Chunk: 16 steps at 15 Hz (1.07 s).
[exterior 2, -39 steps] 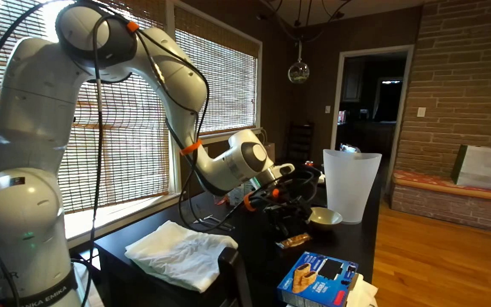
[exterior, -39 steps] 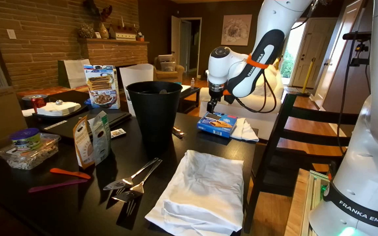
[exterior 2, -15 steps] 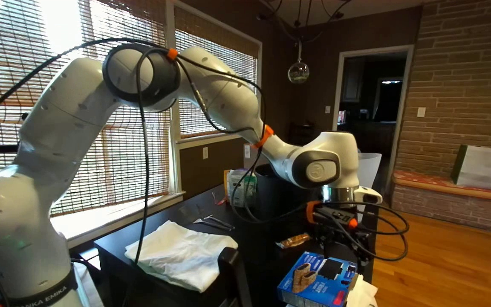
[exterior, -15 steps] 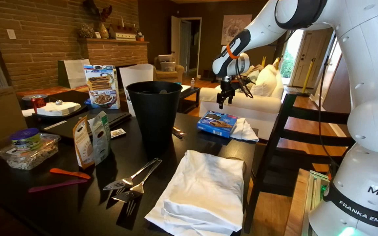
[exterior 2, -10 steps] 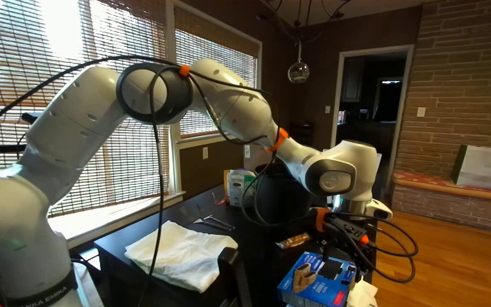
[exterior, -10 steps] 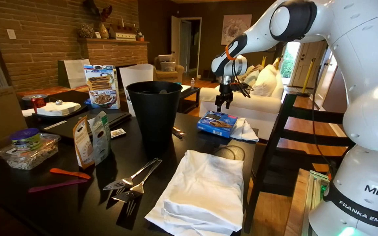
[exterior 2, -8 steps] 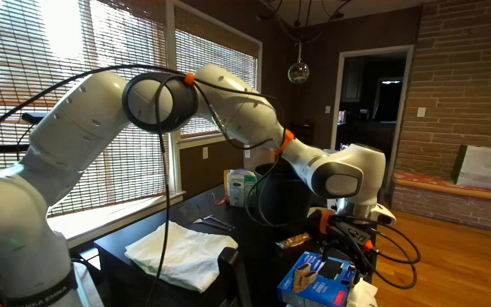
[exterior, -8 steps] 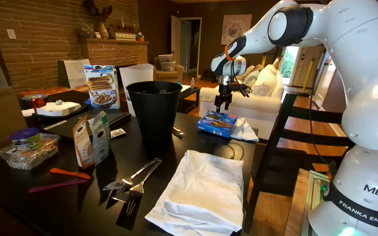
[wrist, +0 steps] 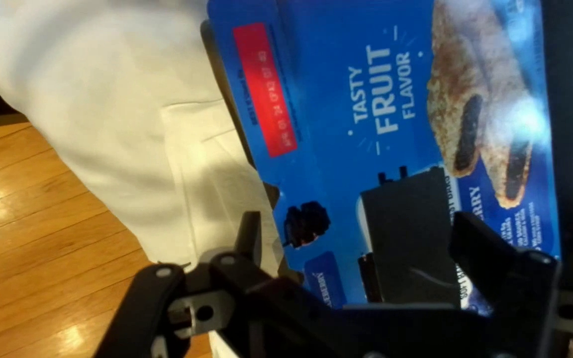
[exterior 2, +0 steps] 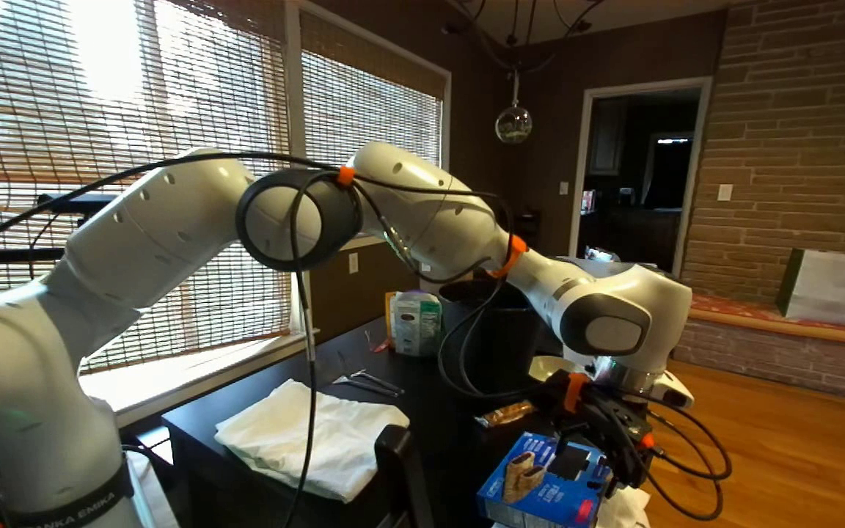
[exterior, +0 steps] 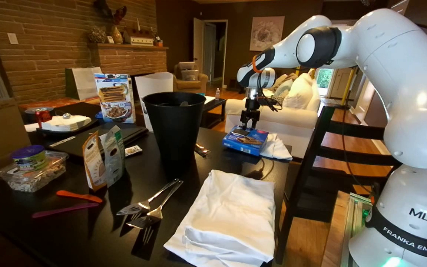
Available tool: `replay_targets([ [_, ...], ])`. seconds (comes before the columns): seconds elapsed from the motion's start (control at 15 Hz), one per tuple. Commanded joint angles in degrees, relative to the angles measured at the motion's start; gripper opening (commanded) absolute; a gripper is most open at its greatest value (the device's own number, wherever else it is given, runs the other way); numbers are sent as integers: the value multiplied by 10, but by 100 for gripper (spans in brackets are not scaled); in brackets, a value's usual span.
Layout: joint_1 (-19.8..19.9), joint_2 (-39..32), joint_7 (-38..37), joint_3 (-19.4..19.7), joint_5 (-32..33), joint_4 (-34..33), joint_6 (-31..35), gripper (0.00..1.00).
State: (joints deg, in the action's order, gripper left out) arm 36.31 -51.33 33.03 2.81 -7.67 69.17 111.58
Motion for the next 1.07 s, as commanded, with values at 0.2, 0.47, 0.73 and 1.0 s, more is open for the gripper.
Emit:
replay_targets([
  [0.2, 15, -60, 15, -13, -10, -107, -69, 44],
  [0.47, 11, -63, 20, -11, -4, -121, -84, 17],
  [0.73, 0, -37, 33, -7, 6, -93, -84, 0],
  [1.0, -13, 4, 56, -6, 11, -40, -61, 0],
])
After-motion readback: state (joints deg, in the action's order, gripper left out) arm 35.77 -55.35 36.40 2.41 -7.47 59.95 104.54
